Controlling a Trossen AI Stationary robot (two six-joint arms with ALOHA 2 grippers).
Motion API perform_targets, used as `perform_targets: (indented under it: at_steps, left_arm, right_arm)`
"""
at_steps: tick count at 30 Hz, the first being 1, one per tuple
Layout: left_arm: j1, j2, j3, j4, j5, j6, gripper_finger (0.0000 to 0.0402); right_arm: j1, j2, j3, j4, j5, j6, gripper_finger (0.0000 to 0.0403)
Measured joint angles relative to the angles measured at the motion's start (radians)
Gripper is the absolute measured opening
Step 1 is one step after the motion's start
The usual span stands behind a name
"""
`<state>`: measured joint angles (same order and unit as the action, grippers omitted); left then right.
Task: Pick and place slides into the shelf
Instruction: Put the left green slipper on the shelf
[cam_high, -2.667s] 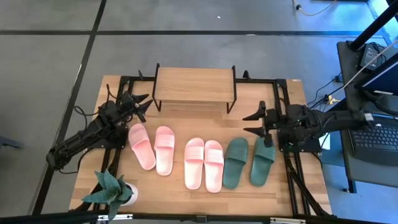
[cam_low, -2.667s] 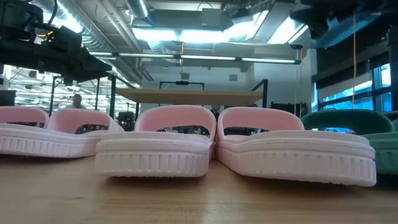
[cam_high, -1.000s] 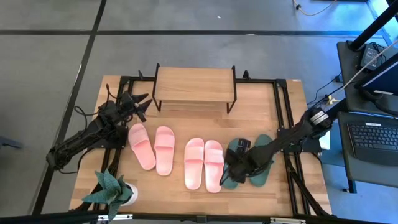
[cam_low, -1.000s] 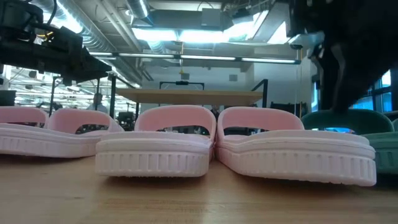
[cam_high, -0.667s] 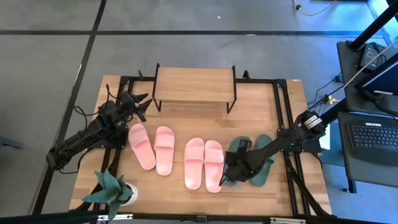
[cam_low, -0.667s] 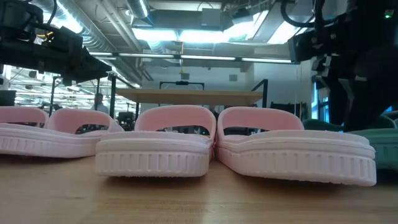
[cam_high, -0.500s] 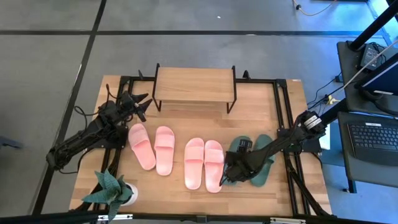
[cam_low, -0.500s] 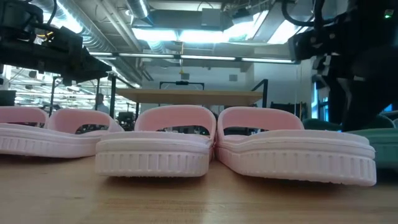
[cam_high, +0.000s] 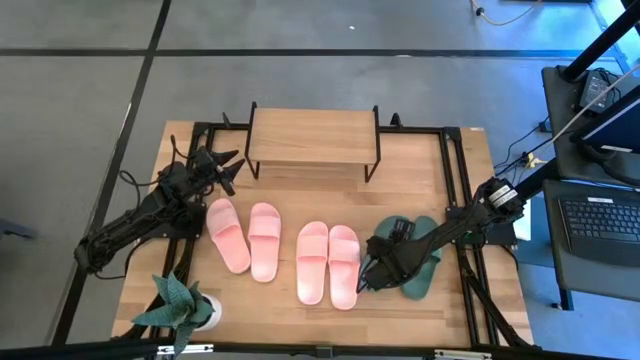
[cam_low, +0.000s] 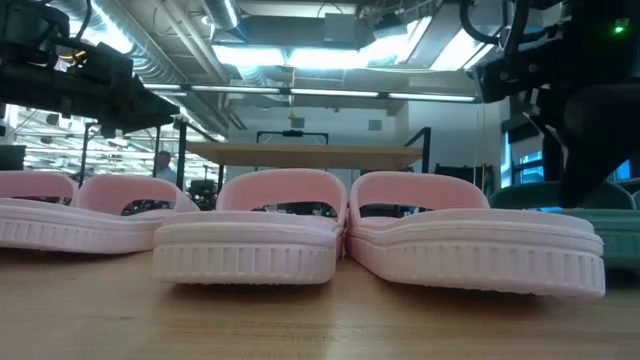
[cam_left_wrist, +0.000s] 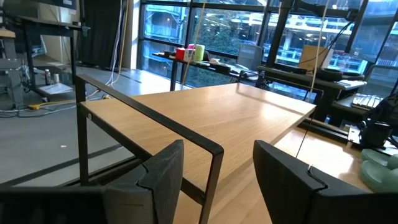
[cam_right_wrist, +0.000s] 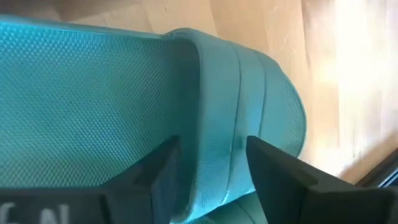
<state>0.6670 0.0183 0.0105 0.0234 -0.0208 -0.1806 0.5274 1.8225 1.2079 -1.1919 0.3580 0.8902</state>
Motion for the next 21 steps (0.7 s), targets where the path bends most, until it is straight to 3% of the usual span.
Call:
perform_targets:
  at_steps: [9,16,21]
  left_arm:
    - [0.000,0.000,0.000,0.000,0.000,0.000,0.0186]
    - [0.000,0.000,0.000,0.000,0.000,0.000,0.0186]
    - [0.000,0.000,0.000,0.000,0.000,0.000,0.0186]
  right_arm:
    - [0.001,-0.001,0.000,-0.002,0.004,-0.009,0.0017]
    - [0.001,-0.001,0.004,-0.022,0.008,-0.012,0.0015]
    - [-0.002,0.000,0.077,-0.164,0.029,-0.020,0.0015]
